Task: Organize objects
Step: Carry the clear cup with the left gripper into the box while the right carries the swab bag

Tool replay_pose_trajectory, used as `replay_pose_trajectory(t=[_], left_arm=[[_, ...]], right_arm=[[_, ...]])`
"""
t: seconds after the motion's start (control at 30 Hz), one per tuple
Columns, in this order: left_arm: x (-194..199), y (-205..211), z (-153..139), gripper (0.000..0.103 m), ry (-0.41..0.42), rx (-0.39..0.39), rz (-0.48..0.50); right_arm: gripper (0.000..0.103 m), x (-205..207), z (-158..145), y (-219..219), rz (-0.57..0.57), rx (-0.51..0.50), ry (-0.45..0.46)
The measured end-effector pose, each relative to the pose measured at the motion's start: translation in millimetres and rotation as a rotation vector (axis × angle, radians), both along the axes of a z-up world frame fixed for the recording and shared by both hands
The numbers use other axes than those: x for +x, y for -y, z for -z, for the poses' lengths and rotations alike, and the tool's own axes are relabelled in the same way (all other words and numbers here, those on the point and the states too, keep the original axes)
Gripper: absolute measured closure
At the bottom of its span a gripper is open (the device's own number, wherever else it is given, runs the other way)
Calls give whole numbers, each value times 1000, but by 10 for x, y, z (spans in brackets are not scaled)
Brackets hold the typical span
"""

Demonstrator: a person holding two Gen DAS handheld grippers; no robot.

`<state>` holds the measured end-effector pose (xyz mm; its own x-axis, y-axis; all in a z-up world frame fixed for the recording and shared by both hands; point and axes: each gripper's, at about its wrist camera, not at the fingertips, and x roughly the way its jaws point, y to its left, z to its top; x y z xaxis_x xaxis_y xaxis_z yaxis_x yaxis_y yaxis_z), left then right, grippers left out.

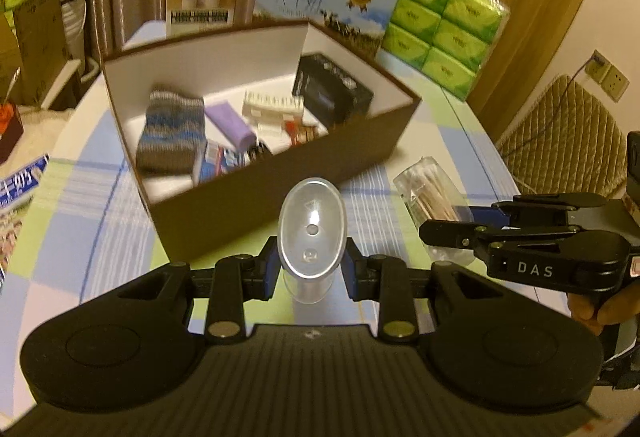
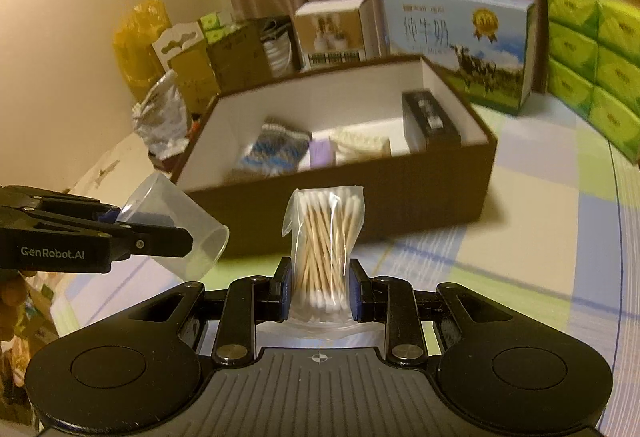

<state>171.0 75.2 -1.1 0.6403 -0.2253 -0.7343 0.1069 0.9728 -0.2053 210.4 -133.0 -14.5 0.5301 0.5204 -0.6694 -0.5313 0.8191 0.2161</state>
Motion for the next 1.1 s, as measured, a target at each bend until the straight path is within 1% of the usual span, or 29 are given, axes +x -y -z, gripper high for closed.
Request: replay_pose_trajectory(t=[0.27, 0.6, 0.83, 1.1], left_arm=[[308, -96, -210, 76, 57, 22, -19], [764, -268, -305, 76, 89, 59, -34], [1129, -435, -244, 76, 80, 86, -47], [1552, -652, -72, 76, 29, 101, -66]], right_arm=[[78, 358, -188, -191, -23, 23, 49], [78, 870, -224, -490, -40, 27, 64], [78, 1250, -125, -702, -38, 11, 43], [78, 1618, 62, -898, -24, -9, -3]])
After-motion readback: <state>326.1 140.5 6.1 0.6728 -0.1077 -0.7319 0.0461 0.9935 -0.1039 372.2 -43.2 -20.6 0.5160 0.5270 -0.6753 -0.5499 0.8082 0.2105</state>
